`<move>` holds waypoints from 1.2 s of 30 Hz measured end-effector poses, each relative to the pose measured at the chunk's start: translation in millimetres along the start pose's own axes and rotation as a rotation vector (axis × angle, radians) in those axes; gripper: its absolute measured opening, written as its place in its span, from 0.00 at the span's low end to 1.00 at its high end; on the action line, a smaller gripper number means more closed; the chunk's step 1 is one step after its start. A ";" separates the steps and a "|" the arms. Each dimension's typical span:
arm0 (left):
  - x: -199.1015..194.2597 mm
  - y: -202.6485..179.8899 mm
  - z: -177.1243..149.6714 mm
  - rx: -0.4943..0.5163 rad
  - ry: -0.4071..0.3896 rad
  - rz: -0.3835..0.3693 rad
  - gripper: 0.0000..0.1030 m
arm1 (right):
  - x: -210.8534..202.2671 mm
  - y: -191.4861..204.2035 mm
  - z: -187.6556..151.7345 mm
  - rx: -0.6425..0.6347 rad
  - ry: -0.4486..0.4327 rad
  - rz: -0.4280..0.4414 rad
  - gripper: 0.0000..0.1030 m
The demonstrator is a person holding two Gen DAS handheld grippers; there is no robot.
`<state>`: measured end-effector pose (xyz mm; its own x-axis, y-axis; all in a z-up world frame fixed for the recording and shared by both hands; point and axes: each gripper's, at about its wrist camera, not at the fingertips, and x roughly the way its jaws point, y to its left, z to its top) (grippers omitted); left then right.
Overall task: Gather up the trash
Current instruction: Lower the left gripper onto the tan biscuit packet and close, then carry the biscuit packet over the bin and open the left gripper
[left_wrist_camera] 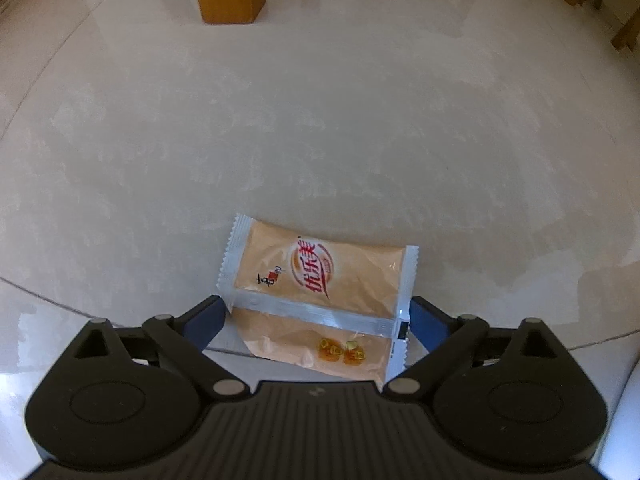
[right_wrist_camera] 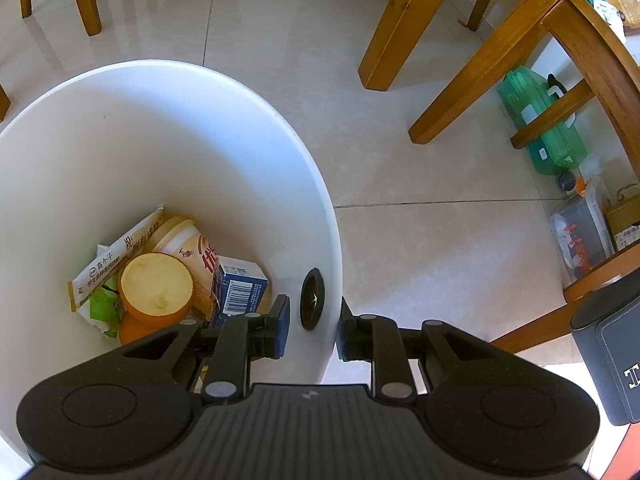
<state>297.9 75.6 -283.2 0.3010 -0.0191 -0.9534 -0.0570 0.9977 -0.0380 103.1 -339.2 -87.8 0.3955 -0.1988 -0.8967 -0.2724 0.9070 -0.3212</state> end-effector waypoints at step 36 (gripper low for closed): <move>-172.8 -84.0 -82.8 0.537 -0.044 -0.179 0.77 | -1.0 3.9 -0.8 -0.037 -0.013 -0.020 0.27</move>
<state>171.8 -10.3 -140.1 0.3017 -0.2003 -0.9321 0.4878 0.8725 -0.0296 101.0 -335.8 -88.4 0.4126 -0.2121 -0.8859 -0.2964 0.8883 -0.3508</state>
